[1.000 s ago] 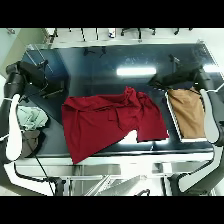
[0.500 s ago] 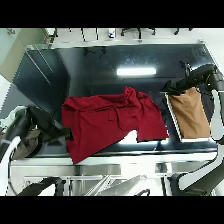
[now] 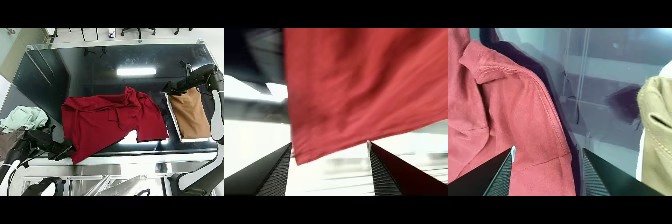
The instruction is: Fold the shirts.
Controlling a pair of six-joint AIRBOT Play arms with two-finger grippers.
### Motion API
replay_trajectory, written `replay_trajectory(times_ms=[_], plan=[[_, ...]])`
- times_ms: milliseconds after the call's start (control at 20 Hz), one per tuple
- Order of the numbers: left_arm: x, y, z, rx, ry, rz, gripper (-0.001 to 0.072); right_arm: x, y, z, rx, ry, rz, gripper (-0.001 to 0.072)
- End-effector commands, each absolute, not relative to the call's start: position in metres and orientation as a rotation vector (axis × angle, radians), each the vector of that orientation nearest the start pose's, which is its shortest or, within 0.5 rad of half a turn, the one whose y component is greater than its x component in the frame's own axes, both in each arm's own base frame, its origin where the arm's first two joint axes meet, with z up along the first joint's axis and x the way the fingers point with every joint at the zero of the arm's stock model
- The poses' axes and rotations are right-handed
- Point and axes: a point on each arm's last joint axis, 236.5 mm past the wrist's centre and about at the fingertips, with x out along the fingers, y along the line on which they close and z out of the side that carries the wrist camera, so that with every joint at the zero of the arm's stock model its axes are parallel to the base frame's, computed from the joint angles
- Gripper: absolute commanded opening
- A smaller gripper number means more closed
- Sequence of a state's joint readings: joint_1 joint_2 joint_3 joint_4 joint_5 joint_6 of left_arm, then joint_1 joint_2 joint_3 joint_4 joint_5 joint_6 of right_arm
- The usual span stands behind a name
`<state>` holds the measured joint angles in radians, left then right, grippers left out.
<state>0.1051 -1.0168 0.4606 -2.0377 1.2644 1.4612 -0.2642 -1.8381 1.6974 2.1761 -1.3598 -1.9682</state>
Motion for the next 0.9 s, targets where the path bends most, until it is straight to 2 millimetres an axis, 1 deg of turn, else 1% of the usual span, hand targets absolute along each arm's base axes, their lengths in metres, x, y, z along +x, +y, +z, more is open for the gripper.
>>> replay_trajectory(times_ms=[0, 150, 200, 250, 300, 400, 500, 550, 600, 700, 850], plan=[[0.173, -0.094, -0.109, -0.772, 1.770, -0.038, 0.0529, 0.493, 0.003, -0.021, 0.391, 1.269, 0.427, 0.0489], [0.155, -0.095, -0.119, -0.764, 1.883, -0.052, 0.0529, 0.493, 0.003, -0.021, 0.392, 1.270, 0.427, 0.0489], [0.153, -0.096, -0.119, -0.760, 1.895, -0.065, 0.0529, 0.493, 0.003, -0.021, 0.392, 1.270, 0.427, 0.0489], [0.155, -0.096, -0.117, -0.756, 1.889, -0.070, 0.0529, 0.493, 0.003, -0.021, 0.392, 1.269, 0.427, 0.0489], [0.161, -0.095, -0.112, -0.748, 1.869, -0.082, 0.0529, 0.493, 0.003, -0.021, 0.392, 1.269, 0.427, 0.0489], [0.180, -0.090, -0.090, -0.693, 1.795, -0.114, 0.0529, 0.493, 0.003, -0.021, 0.392, 1.269, 0.427, 0.0489], [0.200, -0.074, -0.064, -0.605, 1.702, -0.100, 0.0529, 0.493, 0.003, -0.021, 0.392, 1.269, 0.426, 0.0489], [0.205, -0.066, -0.056, -0.571, 1.667, -0.073, 0.0529, 0.493, 0.003, -0.021, 0.392, 1.270, 0.426, 0.0489], [0.207, -0.058, -0.050, -0.538, 1.646, -0.052, 0.0529, 0.493, 0.003, -0.021, 0.392, 1.269, 0.427, 0.0489], [0.197, -0.050, -0.051, -0.500, 1.658, -0.023, 0.0529, 0.493, 0.003, -0.021, 0.392, 1.270, 0.426, 0.0489], [0.172, -0.049, -0.073, -0.531, 1.739, 0.006, 0.0529, 0.492, 0.003, -0.021, 0.392, 1.270, 0.427, 0.0489]])
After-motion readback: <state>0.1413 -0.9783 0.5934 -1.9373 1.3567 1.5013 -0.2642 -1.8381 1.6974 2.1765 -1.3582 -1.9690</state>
